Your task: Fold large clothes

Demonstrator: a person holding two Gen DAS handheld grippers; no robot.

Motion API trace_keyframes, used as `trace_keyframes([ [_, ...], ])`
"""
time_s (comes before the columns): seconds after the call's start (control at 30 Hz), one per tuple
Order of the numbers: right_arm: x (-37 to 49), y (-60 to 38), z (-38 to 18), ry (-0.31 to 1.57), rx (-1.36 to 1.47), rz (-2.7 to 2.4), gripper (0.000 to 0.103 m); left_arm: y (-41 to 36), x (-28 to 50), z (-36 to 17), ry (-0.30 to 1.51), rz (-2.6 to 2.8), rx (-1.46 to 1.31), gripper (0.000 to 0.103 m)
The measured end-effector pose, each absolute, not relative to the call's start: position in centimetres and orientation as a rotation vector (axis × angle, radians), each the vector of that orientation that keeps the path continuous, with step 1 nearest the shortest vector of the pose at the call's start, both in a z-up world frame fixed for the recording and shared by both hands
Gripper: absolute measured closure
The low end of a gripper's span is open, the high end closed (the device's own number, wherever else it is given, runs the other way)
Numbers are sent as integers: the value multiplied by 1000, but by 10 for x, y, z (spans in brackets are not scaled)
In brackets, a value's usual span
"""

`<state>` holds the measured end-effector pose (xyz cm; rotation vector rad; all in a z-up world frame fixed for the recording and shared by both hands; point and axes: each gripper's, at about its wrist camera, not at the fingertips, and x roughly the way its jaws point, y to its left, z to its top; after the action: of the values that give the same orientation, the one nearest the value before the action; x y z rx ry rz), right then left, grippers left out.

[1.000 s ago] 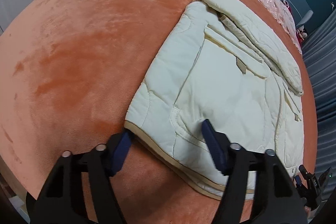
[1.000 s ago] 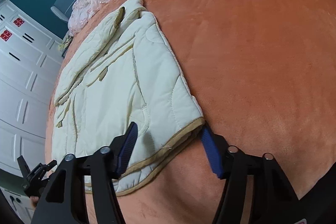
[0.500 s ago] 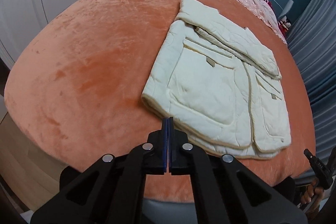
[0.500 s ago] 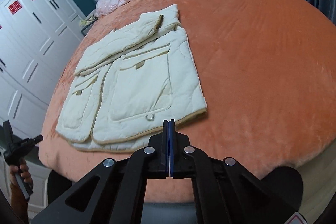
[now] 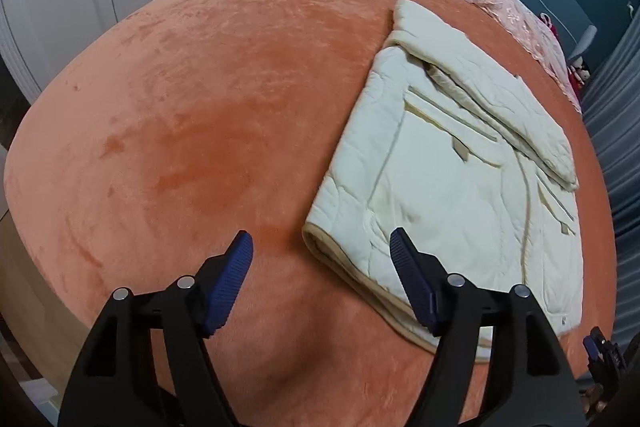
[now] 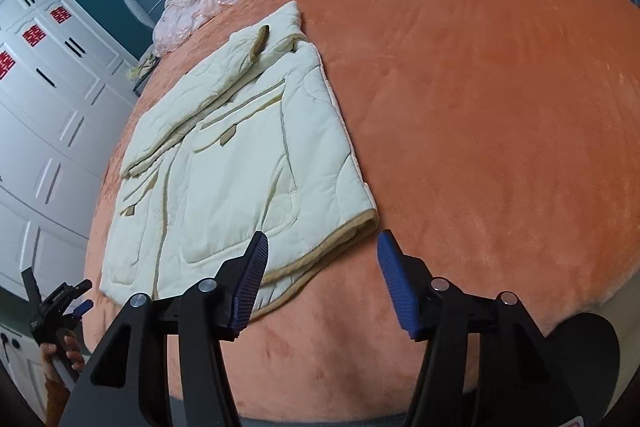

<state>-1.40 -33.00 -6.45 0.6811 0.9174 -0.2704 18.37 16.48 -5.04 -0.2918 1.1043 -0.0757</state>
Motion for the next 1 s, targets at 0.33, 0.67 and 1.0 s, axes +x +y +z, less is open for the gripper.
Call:
trace_keyframes([
  [0.33,19,-332,-96,952,761,-271,86,149,213,-84,1193,-133,-367,70],
  [0.67,-15,-317,-41,856,645,-201,98,151,180,-36,1109,-215,-322,99],
  [1.0,-173,-270,-2,1192,376,-53,98,193,26,-1,1258,-323,-110,99],
])
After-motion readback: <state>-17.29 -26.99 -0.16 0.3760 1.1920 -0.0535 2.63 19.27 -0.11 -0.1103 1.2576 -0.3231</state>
